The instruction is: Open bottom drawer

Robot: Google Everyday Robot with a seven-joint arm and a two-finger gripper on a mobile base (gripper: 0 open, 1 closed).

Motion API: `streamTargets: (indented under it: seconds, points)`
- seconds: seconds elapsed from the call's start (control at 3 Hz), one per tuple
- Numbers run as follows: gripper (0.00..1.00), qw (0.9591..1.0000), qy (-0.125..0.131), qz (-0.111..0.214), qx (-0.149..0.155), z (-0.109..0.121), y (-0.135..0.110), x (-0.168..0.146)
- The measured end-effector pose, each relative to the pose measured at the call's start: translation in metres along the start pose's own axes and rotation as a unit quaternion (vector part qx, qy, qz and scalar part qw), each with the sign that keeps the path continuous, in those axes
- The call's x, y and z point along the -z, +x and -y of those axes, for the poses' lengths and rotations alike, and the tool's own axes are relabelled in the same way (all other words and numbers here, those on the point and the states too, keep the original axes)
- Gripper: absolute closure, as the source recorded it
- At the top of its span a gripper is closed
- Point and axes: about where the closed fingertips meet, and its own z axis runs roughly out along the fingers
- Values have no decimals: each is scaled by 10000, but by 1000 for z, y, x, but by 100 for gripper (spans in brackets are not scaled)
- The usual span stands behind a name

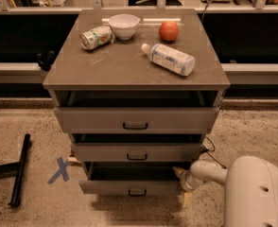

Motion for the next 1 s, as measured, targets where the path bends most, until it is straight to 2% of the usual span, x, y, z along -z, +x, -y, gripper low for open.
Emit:
streamTargets:
  seconds: [0.33, 0.67, 1.0]
  points:
    - [0, 9996, -264, 19, 19, -12, -3, -9]
    - [18, 9989, -477, 20, -29, -27, -1, -16]
    - [41, 9983, -581, -69, -66, -41, 1, -14]
